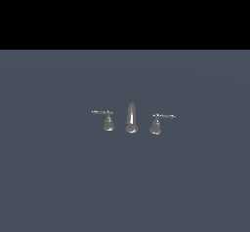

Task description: Turn on the faucet by rotating a designated handle.

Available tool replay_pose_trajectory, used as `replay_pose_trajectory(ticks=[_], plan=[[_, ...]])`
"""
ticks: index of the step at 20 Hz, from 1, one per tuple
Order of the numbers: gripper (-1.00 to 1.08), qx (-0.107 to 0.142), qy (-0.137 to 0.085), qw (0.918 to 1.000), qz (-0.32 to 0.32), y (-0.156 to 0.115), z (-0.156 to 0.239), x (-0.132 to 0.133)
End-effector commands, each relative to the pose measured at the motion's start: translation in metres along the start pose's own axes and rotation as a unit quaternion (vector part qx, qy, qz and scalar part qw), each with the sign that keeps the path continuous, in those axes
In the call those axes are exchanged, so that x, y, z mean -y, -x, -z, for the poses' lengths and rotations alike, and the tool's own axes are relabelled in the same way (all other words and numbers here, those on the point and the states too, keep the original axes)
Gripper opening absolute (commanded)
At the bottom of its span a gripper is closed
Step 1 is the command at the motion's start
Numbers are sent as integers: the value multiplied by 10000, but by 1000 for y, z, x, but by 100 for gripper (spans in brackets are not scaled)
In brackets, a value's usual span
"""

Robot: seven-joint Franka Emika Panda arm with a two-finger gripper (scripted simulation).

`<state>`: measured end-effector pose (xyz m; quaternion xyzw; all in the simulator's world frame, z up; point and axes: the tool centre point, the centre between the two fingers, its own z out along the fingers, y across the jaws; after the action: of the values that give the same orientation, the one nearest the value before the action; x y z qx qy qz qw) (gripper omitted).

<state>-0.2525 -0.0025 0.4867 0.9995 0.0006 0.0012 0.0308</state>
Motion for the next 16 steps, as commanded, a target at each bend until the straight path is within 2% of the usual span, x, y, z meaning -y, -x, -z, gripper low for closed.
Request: replay_pose_trajectory(ticks=[1,9,16], plan=[[-100,0,0,10000,0,0,0,0],[-100,7,-7,9998,-209,-8,-10,3],[-100,25,-24,9973,-740,-28,-37,9]])
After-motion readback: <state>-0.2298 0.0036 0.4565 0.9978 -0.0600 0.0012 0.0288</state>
